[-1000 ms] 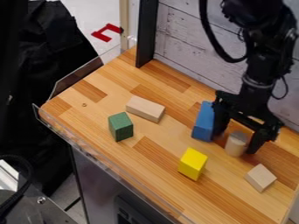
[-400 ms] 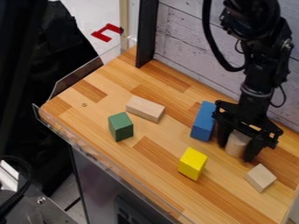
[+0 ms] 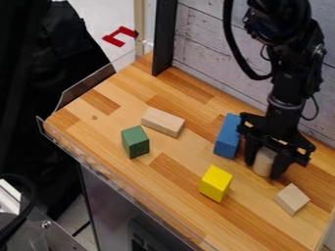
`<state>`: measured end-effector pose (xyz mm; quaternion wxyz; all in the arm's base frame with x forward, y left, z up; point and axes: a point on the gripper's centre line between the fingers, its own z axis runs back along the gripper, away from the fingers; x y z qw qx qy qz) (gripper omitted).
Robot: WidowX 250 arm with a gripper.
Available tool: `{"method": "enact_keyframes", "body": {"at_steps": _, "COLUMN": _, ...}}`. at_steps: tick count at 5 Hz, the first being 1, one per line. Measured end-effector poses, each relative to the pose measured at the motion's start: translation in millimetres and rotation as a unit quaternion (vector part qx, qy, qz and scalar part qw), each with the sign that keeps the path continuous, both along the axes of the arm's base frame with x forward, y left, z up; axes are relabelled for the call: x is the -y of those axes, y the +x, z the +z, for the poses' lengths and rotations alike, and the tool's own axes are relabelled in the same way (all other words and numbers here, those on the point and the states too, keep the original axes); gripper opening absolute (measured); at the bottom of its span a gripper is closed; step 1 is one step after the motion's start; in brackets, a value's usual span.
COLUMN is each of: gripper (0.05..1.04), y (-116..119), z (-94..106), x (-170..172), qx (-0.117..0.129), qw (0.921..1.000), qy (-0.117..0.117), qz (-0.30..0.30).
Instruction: Picking the blue block puting it ontop of the pyramid
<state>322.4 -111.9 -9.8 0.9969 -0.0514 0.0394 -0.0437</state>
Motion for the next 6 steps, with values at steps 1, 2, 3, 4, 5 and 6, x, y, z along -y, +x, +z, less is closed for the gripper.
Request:
{"method": "enact_keyframes", "body": {"at_steps": 1, "gripper": 0.572, "y": -11, "z": 28.9, "x": -4, "qx": 0.028, "qw": 0.9995, "qy": 0.001, "qz": 0.011}}
{"method": "enact_keyframes", "body": {"at_steps": 2, "gripper": 0.572, "y": -25, "z": 48.1, "x": -7, "qx": 0.044, "qw": 0.9989, "qy": -0.003, "qz": 0.019}}
{"method": "enact_keyframes", "body": {"at_steps": 3, "gripper": 0.572, "y": -43, "z": 47.3, "x": -12, "qx": 0.034, "qw": 0.9989, "qy": -0.009, "qz": 0.031}}
{"method": "enact_keyframes", "body": {"at_steps": 4, "gripper": 0.572, "y": -60, "z": 41.7, "x": -20, "qx": 0.025, "qw": 0.9991, "qy": 0.003, "qz": 0.034}}
{"method": "enact_keyframes", "body": {"at_steps": 5, "gripper": 0.572, "y": -66, "z": 39.4, "x": -22, "qx": 0.020, "qw": 0.9992, "qy": 0.006, "qz": 0.035}}
{"method": "enact_keyframes", "body": {"at_steps": 6, "gripper": 0.572, "y": -66, "z": 39.4, "x": -24, "qx": 0.017, "qw": 0.9991, "qy": 0.007, "qz": 0.039}}
